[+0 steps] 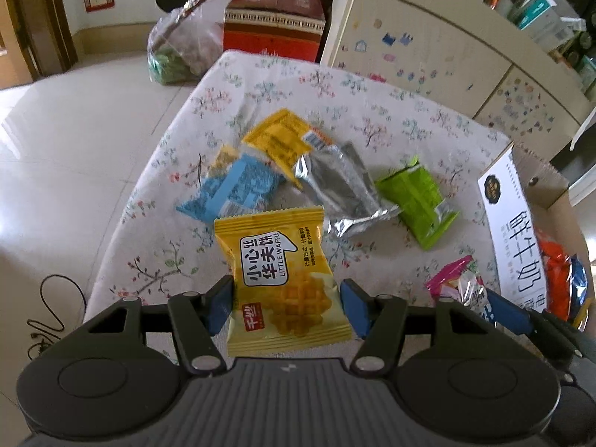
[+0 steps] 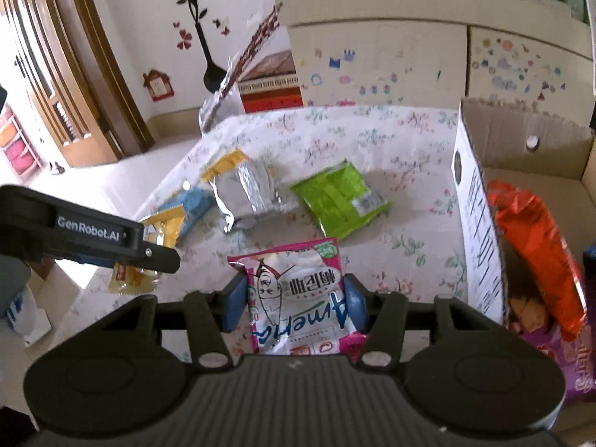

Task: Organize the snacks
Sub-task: 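Lift and carry both packets toward the cardboard box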

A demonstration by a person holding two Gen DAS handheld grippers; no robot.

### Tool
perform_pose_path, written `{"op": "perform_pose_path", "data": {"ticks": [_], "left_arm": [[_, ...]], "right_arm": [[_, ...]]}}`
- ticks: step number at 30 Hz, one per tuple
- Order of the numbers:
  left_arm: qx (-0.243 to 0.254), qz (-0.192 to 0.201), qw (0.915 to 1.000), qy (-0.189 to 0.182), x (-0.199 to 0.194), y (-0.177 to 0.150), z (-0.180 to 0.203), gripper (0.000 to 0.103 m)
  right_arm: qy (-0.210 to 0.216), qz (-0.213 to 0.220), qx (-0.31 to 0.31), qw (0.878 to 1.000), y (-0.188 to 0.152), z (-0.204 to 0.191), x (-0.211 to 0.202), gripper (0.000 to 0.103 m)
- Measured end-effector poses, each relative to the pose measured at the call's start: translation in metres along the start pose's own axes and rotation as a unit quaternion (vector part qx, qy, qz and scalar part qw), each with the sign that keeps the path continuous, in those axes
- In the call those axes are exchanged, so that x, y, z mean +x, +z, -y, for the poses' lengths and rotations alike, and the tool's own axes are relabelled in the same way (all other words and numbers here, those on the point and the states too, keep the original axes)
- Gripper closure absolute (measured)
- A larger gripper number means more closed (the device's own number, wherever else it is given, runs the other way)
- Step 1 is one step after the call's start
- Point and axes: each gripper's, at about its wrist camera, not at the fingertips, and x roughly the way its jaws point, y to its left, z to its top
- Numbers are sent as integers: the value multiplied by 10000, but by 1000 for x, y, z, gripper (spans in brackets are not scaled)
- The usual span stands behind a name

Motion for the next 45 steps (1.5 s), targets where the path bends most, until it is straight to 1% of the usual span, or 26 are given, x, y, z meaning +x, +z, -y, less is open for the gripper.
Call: {"op": "perform_pose_path", "data": {"ticks": [5,8,13,17,23,31,38,45], "left_arm": [[-5,269,9996,-59,-16,5,5,37],[23,455,9989,-84,-26,7,11,37],[69,657,9977,-160,-38,10,25,36],[162,821,9960,-306,-46,13,41,36],[324,960,9926,-663,-53,16,72,37],[558,1029,9879,-1014,-57,15,106,37],[851,1148,9824,-1205,-60,11,136,37],[1068,1207,9774,-1371,-61,6,161,36]], "right_arm": [[14,185,26,9998,10,1,-15,48],[-12,404,117,9991,19,5,-30,48],[-20,756,308,9967,36,15,-56,48],[-32,1065,395,9935,49,26,-79,48],[-203,1465,597,9872,65,51,-115,48],[-513,1629,782,9822,69,83,-141,48],[-742,1798,984,9760,66,107,-160,48],[-894,1915,1203,9700,65,122,-167,48]]}}
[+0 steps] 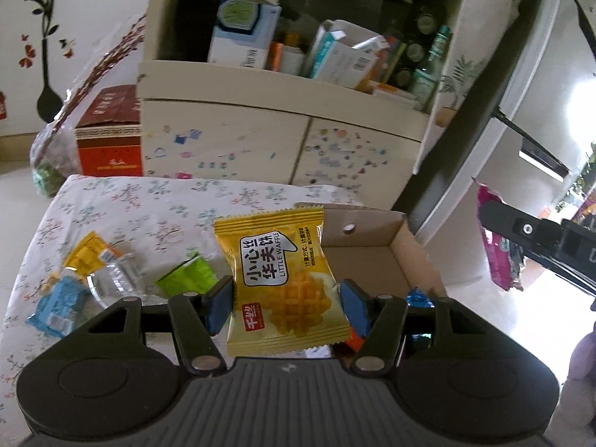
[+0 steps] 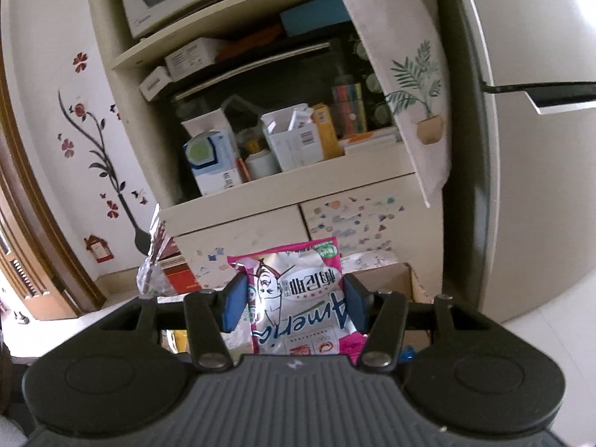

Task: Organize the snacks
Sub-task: 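Lift and carry both packets toward the cardboard box, then drop the pink packet into the box from the right tool while the left tool releases the waffle packet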

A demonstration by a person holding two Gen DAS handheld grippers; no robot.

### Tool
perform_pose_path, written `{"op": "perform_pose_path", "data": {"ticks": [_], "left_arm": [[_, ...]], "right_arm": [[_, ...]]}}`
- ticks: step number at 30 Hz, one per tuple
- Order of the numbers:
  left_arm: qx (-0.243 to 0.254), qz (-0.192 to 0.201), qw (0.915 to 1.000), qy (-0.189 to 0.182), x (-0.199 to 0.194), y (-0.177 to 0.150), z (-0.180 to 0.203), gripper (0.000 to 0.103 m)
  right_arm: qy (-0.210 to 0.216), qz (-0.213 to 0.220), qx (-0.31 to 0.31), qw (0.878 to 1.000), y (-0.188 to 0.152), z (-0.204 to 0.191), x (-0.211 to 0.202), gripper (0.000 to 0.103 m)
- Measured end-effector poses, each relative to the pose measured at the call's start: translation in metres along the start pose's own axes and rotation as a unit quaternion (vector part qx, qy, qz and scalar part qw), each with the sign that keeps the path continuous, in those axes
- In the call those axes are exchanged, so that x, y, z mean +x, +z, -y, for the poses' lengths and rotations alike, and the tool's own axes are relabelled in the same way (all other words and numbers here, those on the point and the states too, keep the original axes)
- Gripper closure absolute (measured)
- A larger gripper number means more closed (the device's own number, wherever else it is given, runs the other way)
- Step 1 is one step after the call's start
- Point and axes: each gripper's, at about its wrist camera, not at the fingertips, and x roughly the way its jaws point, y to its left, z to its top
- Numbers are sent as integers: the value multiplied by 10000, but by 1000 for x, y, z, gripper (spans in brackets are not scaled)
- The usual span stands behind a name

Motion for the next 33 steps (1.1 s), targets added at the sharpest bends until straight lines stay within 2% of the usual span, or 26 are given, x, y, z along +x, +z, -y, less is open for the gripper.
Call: {"op": "perform_pose_path", "data": {"ticks": [10,16,24,27,29,31,33], "left_arm": [[335,-17,9989,-316,17,-4,37,36],[657,-128,9970,-378,32,-13,59,36],[747,-282,9962,-362,49,-19,72,36],[804,-292,9959,-291,52,-20,75,31],[829,-267,9960,-201,53,-21,77,14],[865,-229,9959,-160,52,-21,78,10],[888,-221,9957,-135,51,-21,78,8]], "right_arm": [[-274,80,312,9991,3,26,-3,48],[-381,-45,589,9975,2,42,2,48],[-386,-291,841,9953,-3,54,15,47],[-421,-344,898,9945,-5,56,19,45],[-426,-390,983,9935,-6,58,21,42],[-447,-408,1050,9926,-7,59,23,32],[-429,-393,1064,9926,-6,58,22,29]]}}
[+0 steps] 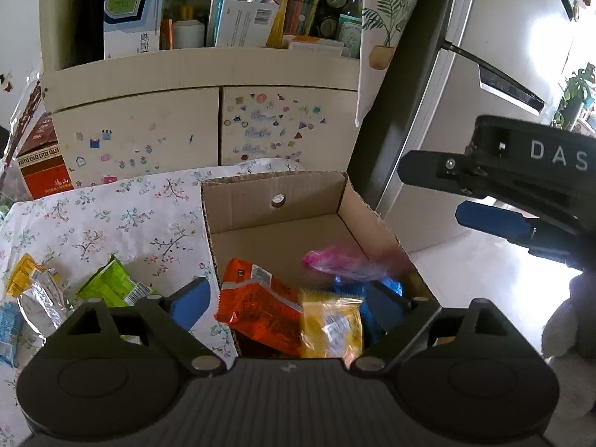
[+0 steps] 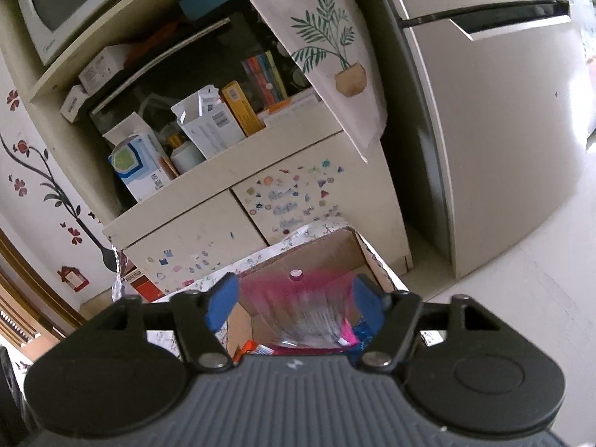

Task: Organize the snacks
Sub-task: 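Drop the pink packet into the box from the right tool while the left tool releases the waffle packet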

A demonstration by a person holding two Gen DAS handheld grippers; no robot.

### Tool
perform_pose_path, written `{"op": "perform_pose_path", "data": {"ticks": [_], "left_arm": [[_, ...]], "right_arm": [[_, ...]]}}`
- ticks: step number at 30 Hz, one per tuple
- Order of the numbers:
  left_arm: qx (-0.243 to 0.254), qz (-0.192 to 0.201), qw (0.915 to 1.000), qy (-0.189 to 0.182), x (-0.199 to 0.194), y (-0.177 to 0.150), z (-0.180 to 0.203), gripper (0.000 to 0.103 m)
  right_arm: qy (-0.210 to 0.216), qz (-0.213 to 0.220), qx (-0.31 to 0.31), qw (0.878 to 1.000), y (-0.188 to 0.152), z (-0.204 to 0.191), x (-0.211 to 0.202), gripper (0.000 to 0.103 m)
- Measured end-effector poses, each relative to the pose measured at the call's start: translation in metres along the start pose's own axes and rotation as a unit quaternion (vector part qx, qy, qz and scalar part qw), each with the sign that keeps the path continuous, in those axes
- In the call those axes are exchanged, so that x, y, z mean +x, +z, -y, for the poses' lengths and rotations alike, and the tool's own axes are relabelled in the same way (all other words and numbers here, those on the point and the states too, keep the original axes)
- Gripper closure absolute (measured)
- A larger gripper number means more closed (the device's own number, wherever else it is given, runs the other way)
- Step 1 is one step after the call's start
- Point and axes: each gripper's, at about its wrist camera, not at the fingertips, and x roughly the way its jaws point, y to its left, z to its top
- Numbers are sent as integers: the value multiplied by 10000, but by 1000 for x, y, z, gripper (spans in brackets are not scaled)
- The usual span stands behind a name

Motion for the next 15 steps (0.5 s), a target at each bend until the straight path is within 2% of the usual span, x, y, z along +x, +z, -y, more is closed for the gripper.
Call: {"op": "perform_pose_path", "data": {"ticks": [2,15], "left_arm": [[32,17,10000,79,-1,0,0,4],[-193,90,9993,301,-15,5,-22,3]], "right_arm": [[-20,-4,-26,10000,0,-1,0,25],[49,-35,45,10000,-2,-6,5,24]]}}
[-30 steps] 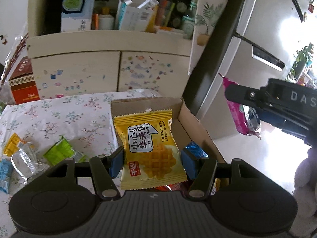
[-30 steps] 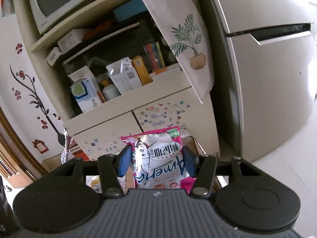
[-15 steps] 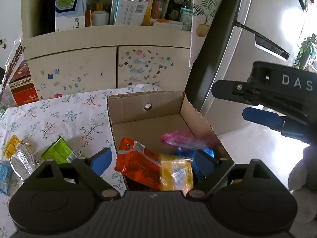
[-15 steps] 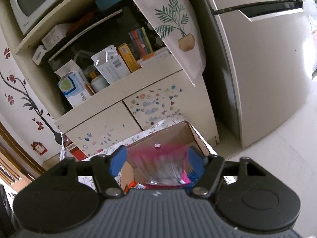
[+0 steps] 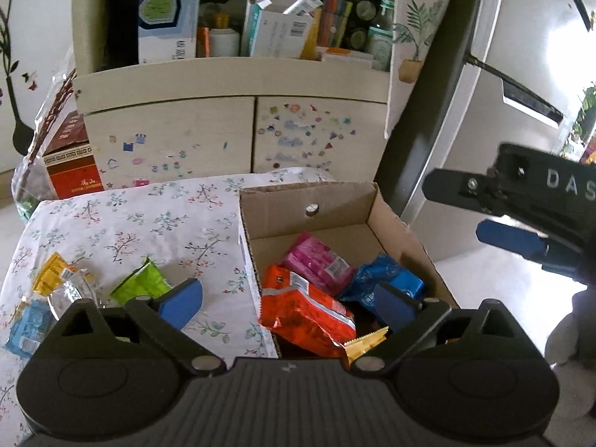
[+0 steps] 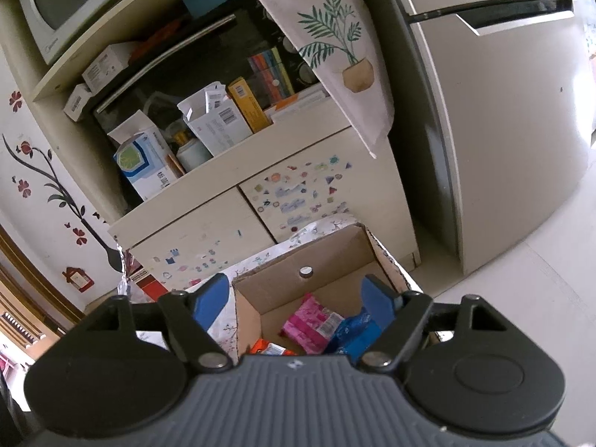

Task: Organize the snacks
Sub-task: 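Drop the pink packet into the box from the right tool while the left tool releases the waffle packet, then withdraw both tools from the box back over the table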

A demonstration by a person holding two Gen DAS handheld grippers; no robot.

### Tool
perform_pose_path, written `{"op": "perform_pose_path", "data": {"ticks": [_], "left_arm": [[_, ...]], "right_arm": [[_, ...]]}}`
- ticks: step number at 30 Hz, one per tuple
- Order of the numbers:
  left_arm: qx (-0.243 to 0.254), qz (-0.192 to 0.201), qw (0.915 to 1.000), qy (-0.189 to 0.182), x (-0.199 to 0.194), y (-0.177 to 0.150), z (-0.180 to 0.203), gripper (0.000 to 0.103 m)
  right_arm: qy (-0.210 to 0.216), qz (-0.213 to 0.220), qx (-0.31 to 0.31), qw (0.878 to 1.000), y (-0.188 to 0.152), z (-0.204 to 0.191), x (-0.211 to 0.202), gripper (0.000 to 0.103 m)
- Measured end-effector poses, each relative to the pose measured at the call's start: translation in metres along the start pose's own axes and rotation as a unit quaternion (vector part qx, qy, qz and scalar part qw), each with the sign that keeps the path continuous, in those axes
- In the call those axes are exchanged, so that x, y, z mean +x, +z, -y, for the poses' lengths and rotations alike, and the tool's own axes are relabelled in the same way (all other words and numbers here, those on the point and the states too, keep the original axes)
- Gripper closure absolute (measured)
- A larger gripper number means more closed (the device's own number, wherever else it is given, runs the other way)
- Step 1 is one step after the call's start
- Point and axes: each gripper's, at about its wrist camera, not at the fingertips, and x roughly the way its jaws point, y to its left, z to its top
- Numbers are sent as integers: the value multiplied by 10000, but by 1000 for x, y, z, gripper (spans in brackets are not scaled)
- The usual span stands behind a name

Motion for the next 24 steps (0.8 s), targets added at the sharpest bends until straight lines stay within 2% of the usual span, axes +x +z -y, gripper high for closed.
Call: {"op": "perform_pose_path", "data": {"ticks": [5,11,18,24], "left_arm": [[-224,120,9996,143,-10,9,-20,2],[-690,362,9962,389,-31,25,-64,0],[-1169,543,9895,647,-54,31,-117,0],[-1387,596,9828,1060,-62,27,-158,0]], "right_arm": [[19,94,96,9999,3,5,-5,24],[104,191,239,9995,9,15,-13,24],[358,186,175,9990,10,17,-25,23],[403,192,255,9987,12,25,-32,22]]}}
